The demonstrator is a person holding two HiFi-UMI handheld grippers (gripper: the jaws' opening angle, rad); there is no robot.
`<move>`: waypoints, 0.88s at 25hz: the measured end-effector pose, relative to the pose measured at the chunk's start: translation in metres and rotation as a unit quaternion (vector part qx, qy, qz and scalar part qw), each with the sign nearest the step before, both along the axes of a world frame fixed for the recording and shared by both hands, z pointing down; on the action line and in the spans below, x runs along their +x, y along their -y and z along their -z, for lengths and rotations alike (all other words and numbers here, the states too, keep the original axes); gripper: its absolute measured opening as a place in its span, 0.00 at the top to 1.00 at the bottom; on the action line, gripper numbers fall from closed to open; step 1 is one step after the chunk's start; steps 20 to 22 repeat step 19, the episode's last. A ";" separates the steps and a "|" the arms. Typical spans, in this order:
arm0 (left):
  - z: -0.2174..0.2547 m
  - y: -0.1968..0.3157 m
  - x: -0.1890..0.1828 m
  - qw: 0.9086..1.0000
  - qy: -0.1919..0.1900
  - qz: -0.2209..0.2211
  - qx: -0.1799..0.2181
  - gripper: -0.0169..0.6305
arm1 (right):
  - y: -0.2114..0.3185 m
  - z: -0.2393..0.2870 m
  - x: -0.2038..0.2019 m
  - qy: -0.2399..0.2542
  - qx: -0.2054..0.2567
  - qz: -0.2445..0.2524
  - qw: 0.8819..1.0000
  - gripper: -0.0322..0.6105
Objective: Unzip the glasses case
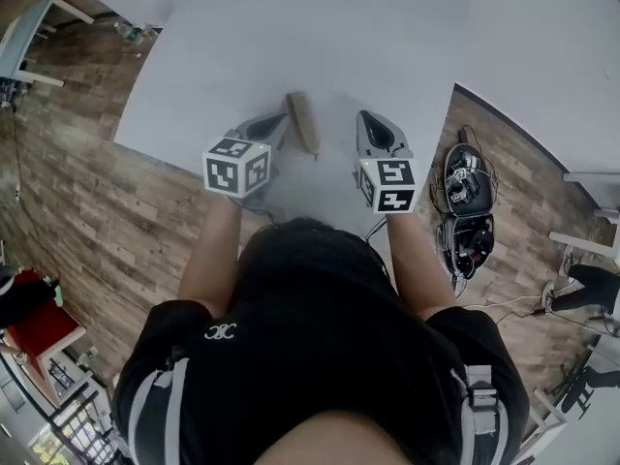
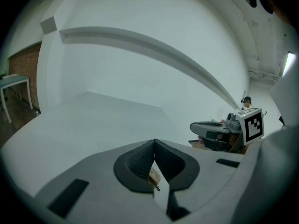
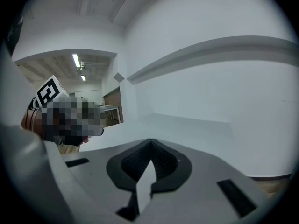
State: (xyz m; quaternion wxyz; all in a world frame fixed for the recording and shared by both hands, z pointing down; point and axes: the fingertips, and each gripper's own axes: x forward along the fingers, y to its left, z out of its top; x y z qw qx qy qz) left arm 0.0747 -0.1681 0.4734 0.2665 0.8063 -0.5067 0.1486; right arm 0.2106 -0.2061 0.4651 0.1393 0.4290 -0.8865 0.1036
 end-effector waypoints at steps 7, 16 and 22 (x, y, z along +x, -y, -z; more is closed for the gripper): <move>-0.007 -0.010 -0.016 0.999 -0.019 0.027 -0.010 0.97 | -0.007 0.006 -0.020 -0.008 0.005 0.029 1.000 0.93; -0.005 -0.022 -0.022 0.999 -0.032 0.035 -0.012 0.97 | -0.018 0.006 -0.031 -0.018 0.007 0.041 0.999 0.93; -0.005 -0.030 -0.028 0.999 -0.014 0.032 -0.010 0.97 | -0.024 0.008 -0.041 -0.023 0.007 0.047 0.999 0.93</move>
